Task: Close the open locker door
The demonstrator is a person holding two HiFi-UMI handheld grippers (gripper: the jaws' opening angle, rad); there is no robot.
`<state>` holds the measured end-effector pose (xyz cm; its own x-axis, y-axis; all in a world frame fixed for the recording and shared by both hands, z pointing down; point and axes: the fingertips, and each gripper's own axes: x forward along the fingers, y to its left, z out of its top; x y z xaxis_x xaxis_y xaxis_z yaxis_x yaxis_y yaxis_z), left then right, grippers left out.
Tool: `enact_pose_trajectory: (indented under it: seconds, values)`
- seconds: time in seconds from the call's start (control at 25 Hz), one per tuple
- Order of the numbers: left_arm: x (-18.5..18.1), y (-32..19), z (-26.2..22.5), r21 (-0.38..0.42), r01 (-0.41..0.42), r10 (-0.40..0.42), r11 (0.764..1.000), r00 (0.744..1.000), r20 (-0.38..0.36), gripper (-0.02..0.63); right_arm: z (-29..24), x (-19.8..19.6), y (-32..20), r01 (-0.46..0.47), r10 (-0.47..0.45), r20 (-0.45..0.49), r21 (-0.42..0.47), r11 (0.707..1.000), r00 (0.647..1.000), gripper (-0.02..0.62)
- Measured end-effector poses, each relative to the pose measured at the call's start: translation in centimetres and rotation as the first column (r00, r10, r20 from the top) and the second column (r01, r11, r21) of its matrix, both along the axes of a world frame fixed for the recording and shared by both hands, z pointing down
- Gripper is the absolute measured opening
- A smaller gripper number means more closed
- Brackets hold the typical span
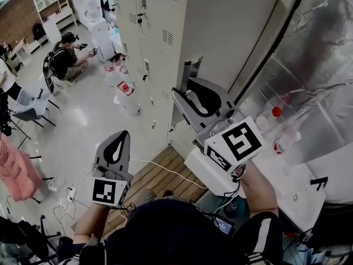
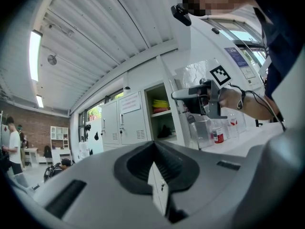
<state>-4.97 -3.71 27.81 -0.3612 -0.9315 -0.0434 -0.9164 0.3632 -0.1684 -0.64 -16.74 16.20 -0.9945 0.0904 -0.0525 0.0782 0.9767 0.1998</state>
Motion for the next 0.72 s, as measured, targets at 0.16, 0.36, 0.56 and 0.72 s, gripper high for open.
enact_pose_trajectory:
  seconds: [0.16,0.36,0.56,0.72]
  values:
    - [-1.3,-0.2,0.4,-0.005,-0.01,0.01,1.0,1.0,0.025,0.003,0.0,-1.4,-0.2,-0.023,0.023,0.005,0.014,1.0,1.0,0.117]
    - [-3.2,-1.1,0.9,-0.007,-0.048,0.048,0.999,0.999,0.013,0.003,-0.2,-3.0,-0.7,-0.068,0.067,0.029,0.033,0.997,0.997,0.117]
    - [-5.6,-2.2,2.3,0.02,-0.147,0.147,0.989,0.989,-0.004,0.003,-0.1,-4.9,-1.3,-0.149,0.145,0.067,0.052,0.988,0.987,0.117]
    - [-8.0,-3.1,3.2,0.042,-0.276,0.275,0.96,0.961,0.02,0.003,-0.3,-6.5,-2.2,-0.251,0.24,0.124,0.081,0.965,0.963,0.12]
